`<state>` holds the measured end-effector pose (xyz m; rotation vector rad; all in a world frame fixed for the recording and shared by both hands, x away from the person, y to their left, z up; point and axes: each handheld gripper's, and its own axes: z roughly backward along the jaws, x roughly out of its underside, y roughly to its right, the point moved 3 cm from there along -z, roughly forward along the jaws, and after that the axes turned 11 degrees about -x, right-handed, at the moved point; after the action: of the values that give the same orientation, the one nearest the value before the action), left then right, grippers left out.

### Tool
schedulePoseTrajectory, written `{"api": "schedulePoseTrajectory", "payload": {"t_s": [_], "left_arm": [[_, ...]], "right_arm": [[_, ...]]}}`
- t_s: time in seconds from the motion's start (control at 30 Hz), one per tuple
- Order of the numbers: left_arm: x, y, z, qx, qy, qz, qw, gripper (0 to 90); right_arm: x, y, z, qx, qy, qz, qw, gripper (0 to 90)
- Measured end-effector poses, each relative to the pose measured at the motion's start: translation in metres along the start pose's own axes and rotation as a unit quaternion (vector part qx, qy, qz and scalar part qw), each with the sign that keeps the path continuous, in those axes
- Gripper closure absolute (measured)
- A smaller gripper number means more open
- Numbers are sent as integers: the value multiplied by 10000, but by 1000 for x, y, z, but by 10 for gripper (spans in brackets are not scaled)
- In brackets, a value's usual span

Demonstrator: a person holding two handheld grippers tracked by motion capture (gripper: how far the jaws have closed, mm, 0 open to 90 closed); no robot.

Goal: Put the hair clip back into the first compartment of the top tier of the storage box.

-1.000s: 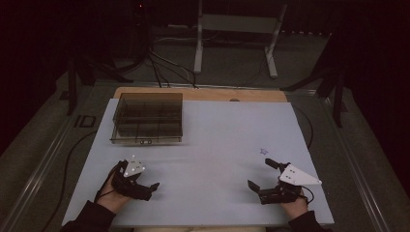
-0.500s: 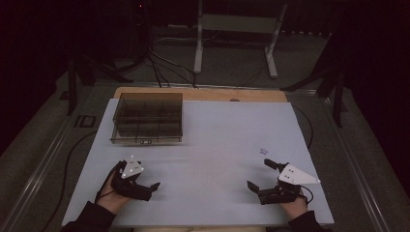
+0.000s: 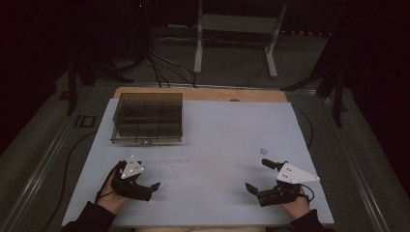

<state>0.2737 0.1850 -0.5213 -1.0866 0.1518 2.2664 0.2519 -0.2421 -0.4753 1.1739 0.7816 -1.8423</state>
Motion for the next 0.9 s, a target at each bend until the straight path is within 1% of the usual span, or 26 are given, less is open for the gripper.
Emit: {"api": "schedulePoseTrajectory", "payload": {"t_s": [0.17,0.33,0.43,0.7,0.77,0.83,0.9], "left_arm": [[0,-1,0,-29,12,24,10000,0],[-1,0,1,26,43,-9,10000,0],[-1,1,2,25,44,-9,10000,0],[-1,1,3,47,80,-7,10000,0],[-1,1,2,46,68,-10,10000,0],[-1,1,2,52,72,-7,10000,0],[-1,1,3,50,88,-7,9999,0]], "right_arm": [[-13,1,3,-2,13,119,9999,10],[-25,8,4,-7,27,132,9999,10],[-29,14,4,0,67,93,9999,10],[-33,40,6,216,-39,-61,9997,10],[-33,47,6,277,-94,-110,9995,10],[-34,55,5,392,-151,-101,9991,10],[-34,62,5,433,-157,-173,9988,10]]}}
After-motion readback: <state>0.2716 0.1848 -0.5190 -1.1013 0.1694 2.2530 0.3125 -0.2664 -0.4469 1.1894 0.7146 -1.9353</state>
